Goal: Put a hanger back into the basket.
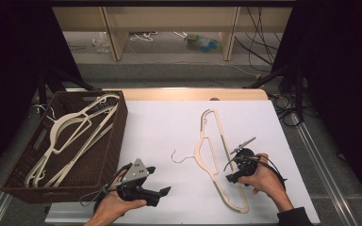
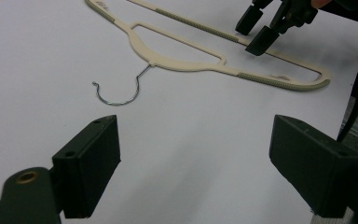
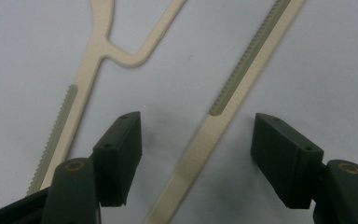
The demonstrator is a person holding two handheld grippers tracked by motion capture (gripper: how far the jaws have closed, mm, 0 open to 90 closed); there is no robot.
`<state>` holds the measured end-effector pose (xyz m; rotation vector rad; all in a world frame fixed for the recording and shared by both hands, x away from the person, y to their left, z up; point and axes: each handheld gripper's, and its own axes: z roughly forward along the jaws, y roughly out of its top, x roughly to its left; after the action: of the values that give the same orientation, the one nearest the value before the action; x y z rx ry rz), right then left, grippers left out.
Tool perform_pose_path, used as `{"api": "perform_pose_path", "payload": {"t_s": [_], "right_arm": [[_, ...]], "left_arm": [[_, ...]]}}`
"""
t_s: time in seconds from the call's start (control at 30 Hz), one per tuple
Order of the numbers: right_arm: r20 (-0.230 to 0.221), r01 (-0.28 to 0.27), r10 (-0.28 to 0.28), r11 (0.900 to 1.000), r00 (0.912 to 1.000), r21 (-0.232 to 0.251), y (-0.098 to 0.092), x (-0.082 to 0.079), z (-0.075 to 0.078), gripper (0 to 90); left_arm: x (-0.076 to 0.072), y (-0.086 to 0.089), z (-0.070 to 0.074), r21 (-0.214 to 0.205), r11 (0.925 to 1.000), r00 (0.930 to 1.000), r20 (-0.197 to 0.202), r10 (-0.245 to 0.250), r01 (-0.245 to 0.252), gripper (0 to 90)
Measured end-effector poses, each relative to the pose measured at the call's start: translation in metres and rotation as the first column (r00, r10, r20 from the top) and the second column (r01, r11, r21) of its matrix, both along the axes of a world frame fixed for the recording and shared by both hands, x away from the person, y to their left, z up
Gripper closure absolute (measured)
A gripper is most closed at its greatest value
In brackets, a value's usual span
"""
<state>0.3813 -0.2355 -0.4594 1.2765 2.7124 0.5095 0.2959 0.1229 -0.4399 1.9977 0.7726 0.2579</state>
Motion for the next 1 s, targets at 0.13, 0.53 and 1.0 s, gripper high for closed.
{"api": "perform_pose_path", "payload": {"t_s": [0.13,0.53,1.0], "right_arm": [[-0.001,0.004,-0.004,0.9995,1.0000,-0.031,0.001,0.004,0.000,43.2],[-0.015,-0.036,0.035,0.9941,0.9993,-0.102,0.009,0.010,0.002,58.4],[-0.035,-0.075,0.071,0.9901,0.9969,-0.119,0.008,0.016,0.006,73.0]], "left_arm": [[0.001,0.001,0.000,-0.005,1.0000,0.9999,-0.009,0.008,-0.008,16.4],[0.003,0.004,-0.001,0.010,0.9999,0.9999,-0.013,0.003,-0.003,16.5],[0.003,0.005,-0.002,0.011,0.9999,0.9997,-0.026,-0.002,0.002,16.6]]}}
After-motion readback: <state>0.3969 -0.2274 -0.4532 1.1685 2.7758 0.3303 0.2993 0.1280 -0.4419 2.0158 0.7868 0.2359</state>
